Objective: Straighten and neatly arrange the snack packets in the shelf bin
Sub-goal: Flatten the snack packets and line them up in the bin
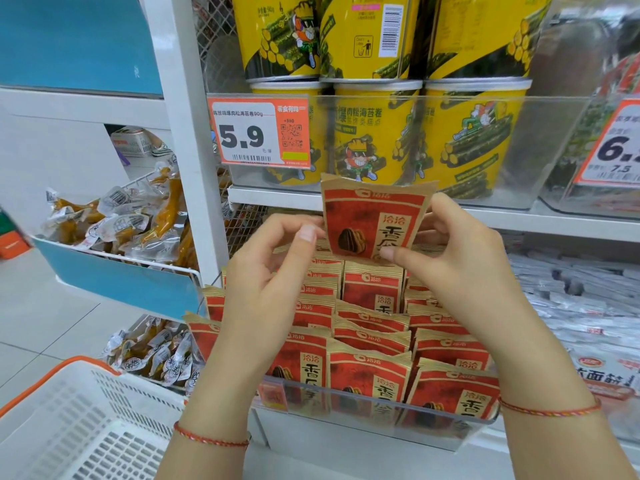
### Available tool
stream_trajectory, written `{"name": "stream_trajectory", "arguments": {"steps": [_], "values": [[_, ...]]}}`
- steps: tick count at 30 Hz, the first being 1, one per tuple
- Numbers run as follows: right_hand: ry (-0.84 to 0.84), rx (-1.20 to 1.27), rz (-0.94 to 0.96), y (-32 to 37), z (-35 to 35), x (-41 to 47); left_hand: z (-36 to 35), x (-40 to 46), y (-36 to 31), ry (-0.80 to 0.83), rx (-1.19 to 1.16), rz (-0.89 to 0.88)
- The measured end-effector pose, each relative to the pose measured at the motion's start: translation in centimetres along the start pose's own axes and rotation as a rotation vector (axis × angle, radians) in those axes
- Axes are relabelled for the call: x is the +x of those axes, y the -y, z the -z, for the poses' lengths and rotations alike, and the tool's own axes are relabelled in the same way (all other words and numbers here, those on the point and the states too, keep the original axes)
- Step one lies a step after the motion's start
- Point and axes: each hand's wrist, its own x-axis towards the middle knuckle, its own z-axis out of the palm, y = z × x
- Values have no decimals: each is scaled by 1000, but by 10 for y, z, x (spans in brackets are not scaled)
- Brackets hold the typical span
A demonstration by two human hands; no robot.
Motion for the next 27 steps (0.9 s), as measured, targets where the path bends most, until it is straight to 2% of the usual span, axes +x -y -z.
{"name": "stream_trajectory", "arguments": {"steps": [2, 5, 9, 11, 16, 20, 27], "values": [[-10, 13, 5, 1, 0, 0, -1, 0, 2, -5, 33, 9], [40, 160, -18, 4, 0, -1, -2, 0, 3, -2, -26, 61], [121, 413, -61, 10, -5, -1, -2, 0, 0, 138, -96, 184], [141, 481, -82, 13, -8, -1, -3, 0, -1, 154, -156, 231], [173, 530, -49, 19, -9, -3, -4, -1, -1, 120, -234, 276], [209, 483, -7, 24, -16, -6, -8, -1, 2, 69, -389, 407], [132, 519, 6, 30, -21, -4, -9, 1, 3, 102, -457, 498]]}}
